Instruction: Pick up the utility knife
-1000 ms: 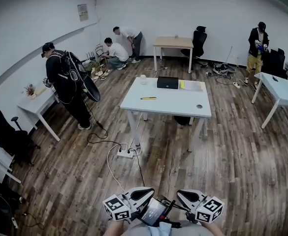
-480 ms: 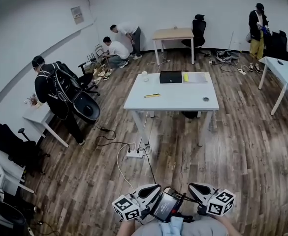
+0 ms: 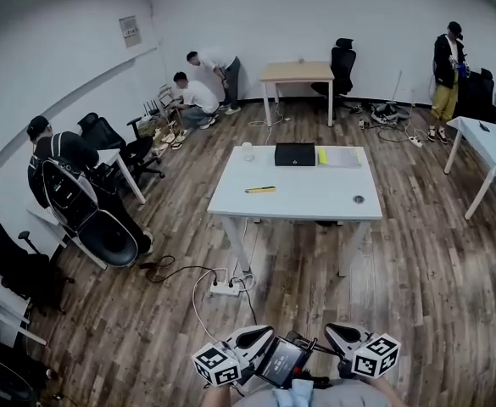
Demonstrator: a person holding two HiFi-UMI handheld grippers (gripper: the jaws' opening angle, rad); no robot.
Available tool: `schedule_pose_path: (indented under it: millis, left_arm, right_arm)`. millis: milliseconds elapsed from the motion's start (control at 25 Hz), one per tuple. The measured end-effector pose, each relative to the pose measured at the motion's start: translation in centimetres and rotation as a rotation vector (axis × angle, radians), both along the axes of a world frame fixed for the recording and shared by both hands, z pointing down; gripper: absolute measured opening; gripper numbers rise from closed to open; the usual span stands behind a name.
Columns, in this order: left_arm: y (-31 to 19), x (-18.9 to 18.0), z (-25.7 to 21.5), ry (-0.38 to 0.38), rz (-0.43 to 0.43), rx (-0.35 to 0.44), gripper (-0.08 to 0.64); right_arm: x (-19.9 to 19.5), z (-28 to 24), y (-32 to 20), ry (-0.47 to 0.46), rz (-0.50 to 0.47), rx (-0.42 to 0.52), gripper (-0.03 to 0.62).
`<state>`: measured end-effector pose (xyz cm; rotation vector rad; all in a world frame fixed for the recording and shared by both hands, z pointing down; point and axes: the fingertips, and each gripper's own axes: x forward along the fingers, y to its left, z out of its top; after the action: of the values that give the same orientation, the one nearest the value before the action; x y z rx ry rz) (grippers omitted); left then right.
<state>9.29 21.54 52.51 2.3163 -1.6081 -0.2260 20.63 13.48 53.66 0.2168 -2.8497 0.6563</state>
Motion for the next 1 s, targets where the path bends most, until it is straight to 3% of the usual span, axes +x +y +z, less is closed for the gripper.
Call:
schedule_pose_path:
  millis: [320,520,760,1000]
  left_arm:
    - [-6.2,-7.1,0.0,-0.055,0.014,-0.033,0.018]
    - [-8.5,-11.7,0.4,-0.102,0.001,-0.049,0.018]
    - [-9.8,-15.1,0.9,-0.096,-0.002,-0.064,0.018]
    - [-10.4,-17.3,1.6,-0.071,-0.017,-0.095,0.018]
  right_arm:
    - [-8.4,-1.3,-5.9,0.034,-0.054,0.082,0.031]
    - [-13.3,-1.0,-8.2,0.015,-0.054,0.074,0.031]
    - [-17.8,-0.9,-9.5,0.031,-0.092,0.097,0.031]
    - [-20.0,-0.3,-10.1,0.054,-0.104,0.059,0.031]
